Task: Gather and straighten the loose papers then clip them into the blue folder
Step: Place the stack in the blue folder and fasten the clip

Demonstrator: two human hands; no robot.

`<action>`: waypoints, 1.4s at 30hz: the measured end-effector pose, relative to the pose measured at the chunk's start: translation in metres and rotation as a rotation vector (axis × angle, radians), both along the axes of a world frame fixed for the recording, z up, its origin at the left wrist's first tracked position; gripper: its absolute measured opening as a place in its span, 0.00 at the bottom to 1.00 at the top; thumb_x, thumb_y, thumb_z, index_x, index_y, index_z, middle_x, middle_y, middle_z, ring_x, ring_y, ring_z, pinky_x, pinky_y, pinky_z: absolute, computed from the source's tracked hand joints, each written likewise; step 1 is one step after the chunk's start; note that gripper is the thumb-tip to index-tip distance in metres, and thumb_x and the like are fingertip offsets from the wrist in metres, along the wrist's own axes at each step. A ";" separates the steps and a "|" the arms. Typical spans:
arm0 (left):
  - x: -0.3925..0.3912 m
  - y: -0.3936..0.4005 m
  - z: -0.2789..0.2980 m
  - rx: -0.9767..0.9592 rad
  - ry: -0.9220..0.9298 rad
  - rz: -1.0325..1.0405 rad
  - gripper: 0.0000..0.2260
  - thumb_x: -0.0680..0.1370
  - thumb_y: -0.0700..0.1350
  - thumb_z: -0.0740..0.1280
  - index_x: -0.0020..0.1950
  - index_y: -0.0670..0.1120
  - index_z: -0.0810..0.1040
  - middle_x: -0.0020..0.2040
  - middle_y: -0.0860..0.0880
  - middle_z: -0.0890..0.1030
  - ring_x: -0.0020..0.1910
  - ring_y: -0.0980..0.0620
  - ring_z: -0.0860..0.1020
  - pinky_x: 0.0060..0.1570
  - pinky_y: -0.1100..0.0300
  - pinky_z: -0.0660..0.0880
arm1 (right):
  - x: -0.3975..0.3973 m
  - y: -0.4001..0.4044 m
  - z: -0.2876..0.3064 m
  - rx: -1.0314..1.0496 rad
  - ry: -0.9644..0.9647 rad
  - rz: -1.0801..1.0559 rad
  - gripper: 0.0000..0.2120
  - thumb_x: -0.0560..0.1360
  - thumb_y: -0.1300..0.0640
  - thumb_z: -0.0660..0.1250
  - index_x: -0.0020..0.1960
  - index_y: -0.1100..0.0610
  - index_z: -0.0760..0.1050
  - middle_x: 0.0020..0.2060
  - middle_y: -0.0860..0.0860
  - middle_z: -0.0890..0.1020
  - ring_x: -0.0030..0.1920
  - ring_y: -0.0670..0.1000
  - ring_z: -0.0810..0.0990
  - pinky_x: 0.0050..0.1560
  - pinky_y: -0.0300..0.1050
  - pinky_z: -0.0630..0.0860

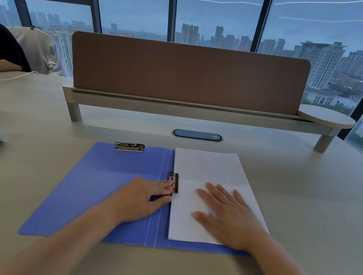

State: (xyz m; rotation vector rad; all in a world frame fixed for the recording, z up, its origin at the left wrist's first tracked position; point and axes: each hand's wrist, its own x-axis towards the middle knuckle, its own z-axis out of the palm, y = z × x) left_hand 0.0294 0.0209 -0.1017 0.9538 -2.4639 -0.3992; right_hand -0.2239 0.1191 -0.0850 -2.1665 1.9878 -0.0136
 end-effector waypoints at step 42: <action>0.116 -0.007 0.121 0.433 -0.043 0.662 0.25 0.72 0.60 0.72 0.65 0.49 0.79 0.68 0.52 0.76 0.68 0.51 0.73 0.67 0.57 0.66 | 0.022 -0.002 -0.006 -0.103 -0.074 -0.128 0.34 0.74 0.26 0.46 0.76 0.39 0.57 0.81 0.42 0.53 0.81 0.46 0.48 0.79 0.57 0.44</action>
